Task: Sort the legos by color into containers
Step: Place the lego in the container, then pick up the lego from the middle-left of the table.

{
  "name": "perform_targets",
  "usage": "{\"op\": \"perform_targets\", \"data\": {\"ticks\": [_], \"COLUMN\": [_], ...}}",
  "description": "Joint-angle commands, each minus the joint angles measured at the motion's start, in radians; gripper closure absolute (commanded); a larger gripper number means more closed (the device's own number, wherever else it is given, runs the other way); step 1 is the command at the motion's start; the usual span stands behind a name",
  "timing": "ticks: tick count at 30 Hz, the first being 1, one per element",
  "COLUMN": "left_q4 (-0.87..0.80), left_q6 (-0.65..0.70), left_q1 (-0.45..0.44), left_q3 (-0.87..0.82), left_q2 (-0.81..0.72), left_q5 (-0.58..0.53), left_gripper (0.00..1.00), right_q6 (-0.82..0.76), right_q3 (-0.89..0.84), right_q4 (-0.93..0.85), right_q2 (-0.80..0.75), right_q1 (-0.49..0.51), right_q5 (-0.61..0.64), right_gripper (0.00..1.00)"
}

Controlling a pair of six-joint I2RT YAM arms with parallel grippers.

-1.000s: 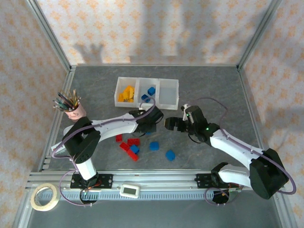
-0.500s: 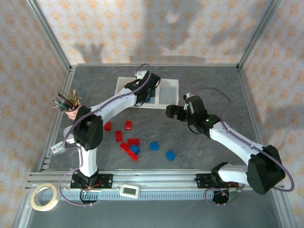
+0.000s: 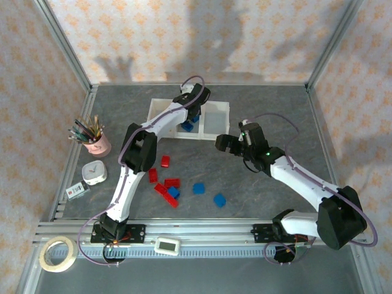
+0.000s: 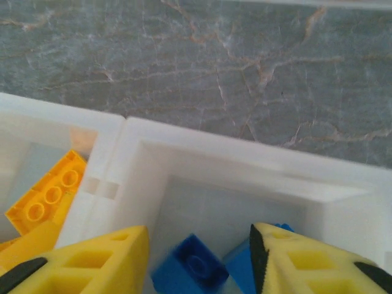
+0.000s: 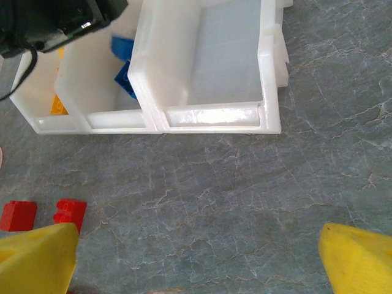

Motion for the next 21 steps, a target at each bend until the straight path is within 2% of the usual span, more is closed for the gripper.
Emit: {"op": "perform_targets", "data": {"ticks": [1,8,17,21], "left_q4": [-0.044,-0.045,0.075,0.091], "left_q6": [0.026,0.0,-0.08,-0.17], "left_q1": [0.003,-0.009,-0.079,-0.142], "left_q3": [0.036,-0.063,-0.5,-0.68], "left_q2": [-0.03,-0.179,-0.527,-0.659], "left_q5": [-0.024,0.078,0.224,0.229], "left_gripper": [0.47,0.47,0.47,0.47], "right_q6": [-0.005,-0.052,-0.121,-0.112], "right_q3": [0.029,0.051,0.019,-0.018], "right_q4": [-0.005,-0.025,-0.08,-0.087], "right_q2": [-0.003,-0.009,-0.022,-0.04], "right_q1": [-0.006,-0.006,0.012,0.043], "right_q5": [0.01,-0.052,-0.075,-0.072], "right_gripper": [0.0,0.0,0.0,0.0]}}
